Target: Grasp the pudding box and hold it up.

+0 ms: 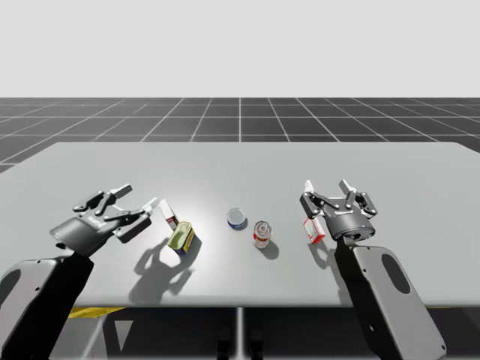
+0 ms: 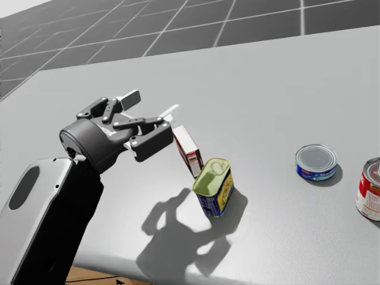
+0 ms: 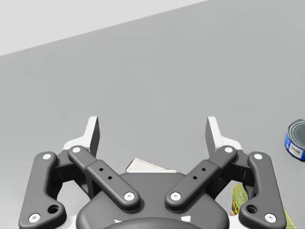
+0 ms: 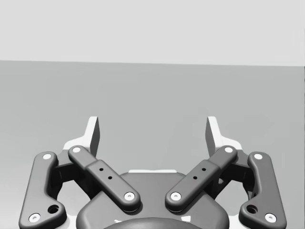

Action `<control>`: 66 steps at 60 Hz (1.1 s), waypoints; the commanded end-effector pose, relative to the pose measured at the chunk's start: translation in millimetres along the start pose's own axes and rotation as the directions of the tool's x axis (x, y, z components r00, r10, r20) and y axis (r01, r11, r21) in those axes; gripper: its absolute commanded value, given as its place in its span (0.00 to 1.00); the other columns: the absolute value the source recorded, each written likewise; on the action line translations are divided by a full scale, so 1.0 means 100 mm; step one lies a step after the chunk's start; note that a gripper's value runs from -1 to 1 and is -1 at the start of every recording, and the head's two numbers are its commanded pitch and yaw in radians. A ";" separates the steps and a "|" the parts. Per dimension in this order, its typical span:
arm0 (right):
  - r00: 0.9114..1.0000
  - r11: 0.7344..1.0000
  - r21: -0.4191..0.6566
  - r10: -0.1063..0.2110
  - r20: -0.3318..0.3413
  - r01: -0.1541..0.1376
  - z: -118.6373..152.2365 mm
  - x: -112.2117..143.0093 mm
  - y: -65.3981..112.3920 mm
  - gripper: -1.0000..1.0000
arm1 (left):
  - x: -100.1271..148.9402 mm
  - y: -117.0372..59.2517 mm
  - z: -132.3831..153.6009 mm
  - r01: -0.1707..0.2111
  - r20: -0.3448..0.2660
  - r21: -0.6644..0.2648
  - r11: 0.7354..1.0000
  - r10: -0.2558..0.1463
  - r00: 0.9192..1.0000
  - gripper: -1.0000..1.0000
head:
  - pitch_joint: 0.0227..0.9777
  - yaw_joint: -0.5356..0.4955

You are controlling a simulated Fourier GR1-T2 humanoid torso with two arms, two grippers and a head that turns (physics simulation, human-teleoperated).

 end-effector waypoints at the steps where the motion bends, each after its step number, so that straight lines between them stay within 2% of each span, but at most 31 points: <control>1: 1.000 1.000 -0.004 0.003 0.013 -0.003 -0.01 0.00 0.00 0.00 | -0.13 0.13 0.15 -0.028 -0.040 -0.191 0.981 0.021 0.999 0.00 | 0.78 0.89; 7: 1.000 1.000 -0.005 -0.016 0.025 0.016 -0.01 0.03 -0.01 0.00 | -0.22 0.24 0.22 -0.019 -0.051 -0.226 0.974 0.007 0.999 0.00 | 0.78 0.90; 10: 0.999 1.000 -0.005 -0.024 0.027 0.024 -0.01 0.03 -0.01 0.00 | -0.30 0.29 0.25 0.021 -0.065 -0.240 0.971 -0.038 0.997 0.00 | 0.78 0.90; 17: 0.999 1.000 -0.003 -0.024 0.027 0.024 -0.01 0.03 -0.01 0.00 | -0.47 0.33 0.25 0.049 -0.111 -0.291 0.955 -0.084 0.990 0.00 | 0.78 0.90; 18: 0.999 1.000 -0.003 -0.024 0.027 0.024 -0.01 0.03 -0.01 0.00 | -0.52 0.34 0.24 0.050 -0.130 -0.289 0.956 -0.091 0.987 0.00 | 0.78 0.90; 24: 0.999 1.000 -0.004 -0.024 0.029 0.024 -0.01 0.03 -0.01 0.00 | -0.64 0.35 0.19 0.048 -0.161 -0.291 0.956 -0.098 0.982 0.00 | 0.78 0.90; 34: 0.999 1.000 -0.006 -0.029 0.034 0.029 -0.01 0.05 -0.04 0.00 | -0.77 0.36 0.13 0.029 -0.196 -0.286 0.958 -0.088 0.977 0.00 | 0.78 0.91; 42: 0.999 0.999 -0.008 -0.031 0.033 0.032 -0.01 0.05 -0.06 0.00 | -0.81 0.33 0.06 0.048 -0.216 -0.290 0.956 -0.114 0.970 0.00 | 0.78 0.92; 56: 0.999 1.000 -0.009 -0.029 0.033 0.029 -0.01 0.05 -0.07 0.00 | -0.84 0.34 -0.11 0.034 -0.240 -0.284 0.958 -0.106 0.965 0.00 | 0.77 0.92; 66: 0.999 1.000 -0.009 -0.027 0.031 0.028 -0.01 0.05 -0.07 0.00 | -0.82 0.34 -0.22 0.024 -0.241 -0.287 0.958 -0.096 0.966 0.00 | 0.77 0.92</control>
